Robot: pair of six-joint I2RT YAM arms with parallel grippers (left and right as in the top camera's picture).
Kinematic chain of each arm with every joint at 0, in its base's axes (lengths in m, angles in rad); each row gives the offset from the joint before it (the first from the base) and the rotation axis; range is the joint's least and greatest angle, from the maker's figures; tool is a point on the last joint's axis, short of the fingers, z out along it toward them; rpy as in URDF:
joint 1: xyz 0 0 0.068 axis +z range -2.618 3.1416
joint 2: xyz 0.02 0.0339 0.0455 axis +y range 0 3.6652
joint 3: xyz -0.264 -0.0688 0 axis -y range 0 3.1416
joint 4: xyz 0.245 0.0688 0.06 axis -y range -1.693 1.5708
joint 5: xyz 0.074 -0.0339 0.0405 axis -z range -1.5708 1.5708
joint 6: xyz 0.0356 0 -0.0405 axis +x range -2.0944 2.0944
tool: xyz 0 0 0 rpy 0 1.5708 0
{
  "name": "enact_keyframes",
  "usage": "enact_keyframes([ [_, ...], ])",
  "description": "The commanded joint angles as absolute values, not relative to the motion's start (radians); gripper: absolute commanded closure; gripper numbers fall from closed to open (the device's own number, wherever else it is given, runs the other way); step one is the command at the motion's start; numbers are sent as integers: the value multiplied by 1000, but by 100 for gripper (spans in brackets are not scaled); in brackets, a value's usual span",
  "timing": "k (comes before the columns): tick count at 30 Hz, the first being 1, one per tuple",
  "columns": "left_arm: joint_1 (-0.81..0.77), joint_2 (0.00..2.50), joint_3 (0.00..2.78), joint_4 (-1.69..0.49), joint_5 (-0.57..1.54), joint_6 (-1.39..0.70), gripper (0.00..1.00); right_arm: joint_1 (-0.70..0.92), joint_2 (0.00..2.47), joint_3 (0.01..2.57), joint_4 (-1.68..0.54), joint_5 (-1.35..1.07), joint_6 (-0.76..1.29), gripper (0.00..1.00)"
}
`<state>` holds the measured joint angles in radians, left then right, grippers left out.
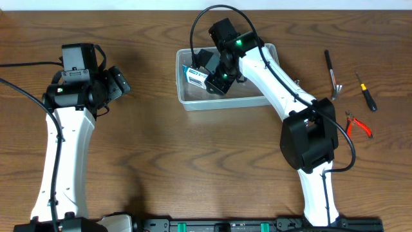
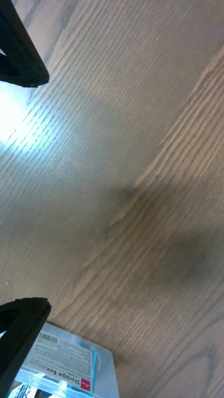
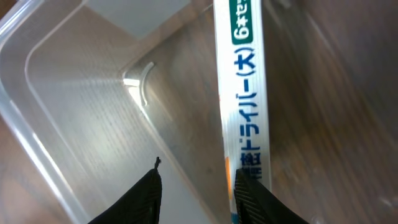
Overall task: Pack container
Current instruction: 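Open the right gripper to release the box in the container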
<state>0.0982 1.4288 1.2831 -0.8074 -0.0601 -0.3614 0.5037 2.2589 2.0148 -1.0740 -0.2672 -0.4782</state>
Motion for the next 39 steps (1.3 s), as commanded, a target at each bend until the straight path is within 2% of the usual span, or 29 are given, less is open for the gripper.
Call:
enact_keyframes([
  [1, 102, 1426, 1277, -810, -76, -345, 2, 511, 2276, 2025, -1050, -205, -439, 61],
  [8, 102, 1426, 1277, -810, -76, -345, 2, 507, 2276, 2025, -1033, -133, -404, 59],
  [11, 102, 1426, 1277, -810, -76, -345, 2, 508, 2276, 2025, -1029, -134, -405, 55],
  [29, 102, 1426, 1277, -810, -76, -345, 2, 458, 2276, 2025, -982, -37, -318, 52],
  [35, 102, 1426, 1277, -810, -76, -345, 2, 452, 2276, 2025, -976, 64, -277, 50],
  [39, 102, 1426, 1277, -810, -76, -345, 2, 451, 2276, 2025, -979, 64, -276, 41],
])
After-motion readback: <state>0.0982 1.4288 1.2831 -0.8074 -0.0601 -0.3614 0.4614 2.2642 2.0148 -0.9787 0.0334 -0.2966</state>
